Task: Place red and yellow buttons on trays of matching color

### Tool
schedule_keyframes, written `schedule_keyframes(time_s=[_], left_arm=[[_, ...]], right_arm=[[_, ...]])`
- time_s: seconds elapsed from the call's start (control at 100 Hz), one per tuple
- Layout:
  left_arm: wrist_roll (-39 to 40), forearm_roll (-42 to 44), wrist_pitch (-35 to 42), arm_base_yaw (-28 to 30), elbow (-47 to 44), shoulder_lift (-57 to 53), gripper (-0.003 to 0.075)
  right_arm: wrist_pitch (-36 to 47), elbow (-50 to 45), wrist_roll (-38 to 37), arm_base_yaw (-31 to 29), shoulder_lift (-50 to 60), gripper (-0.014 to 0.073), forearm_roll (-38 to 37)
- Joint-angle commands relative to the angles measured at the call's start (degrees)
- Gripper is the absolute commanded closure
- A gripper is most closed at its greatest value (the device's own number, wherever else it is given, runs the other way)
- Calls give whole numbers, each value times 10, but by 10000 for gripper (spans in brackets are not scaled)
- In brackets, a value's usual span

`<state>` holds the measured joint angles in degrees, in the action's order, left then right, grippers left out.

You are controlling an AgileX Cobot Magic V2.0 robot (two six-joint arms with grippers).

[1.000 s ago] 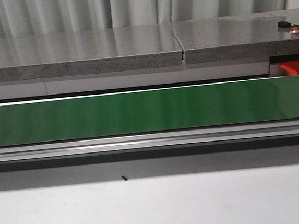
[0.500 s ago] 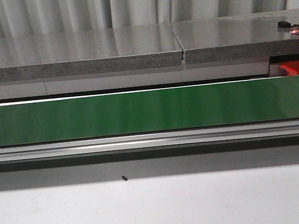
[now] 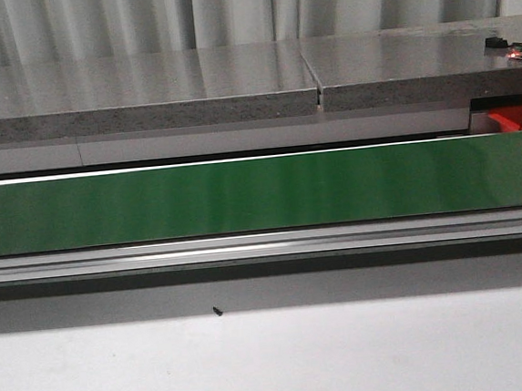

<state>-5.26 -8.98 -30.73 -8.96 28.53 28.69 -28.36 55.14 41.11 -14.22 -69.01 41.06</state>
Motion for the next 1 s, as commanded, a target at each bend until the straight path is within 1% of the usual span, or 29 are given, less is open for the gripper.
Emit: schedule_keyframes(time_s=[0.0,0.12,0.37,0.48,0.55,0.58,0.67,0.7,0.74,0.8,0.86,0.99], left_arm=[[4,-3,38,-4,15,1,739],[4,-3,38,-4,15,1,739],[4,-3,38,-4,15,1,739],[4,-3,38,-4,15,1,739],[4,-3,38,-4,15,1,739],[4,-3,38,-4,15,1,739],[4,-3,38,-4,15,1,739],[4,-3,38,-4,15,1,739],[4,-3,38,-4,15,1,739],[4,-3,38,-4,15,1,739],[4,-3,38,-4,15,1,739],[4,-3,38,-4,15,1,739]], right_arm=[[12,9,7,9,32,655,11],[22,-21,7,25,55,655,11],[94,-105,6,79,112,652,11],[101,-131,-4,84,128,652,8],[96,-144,-69,85,138,652,-37],[92,-148,-122,85,142,652,-67],[81,-154,-269,85,157,652,-181],[76,-154,-306,85,161,652,-225],[69,-154,-351,85,168,652,-265],[56,-154,-395,85,178,652,-322],[44,-155,-431,85,191,652,-349],[19,-155,-441,85,223,652,-379]])
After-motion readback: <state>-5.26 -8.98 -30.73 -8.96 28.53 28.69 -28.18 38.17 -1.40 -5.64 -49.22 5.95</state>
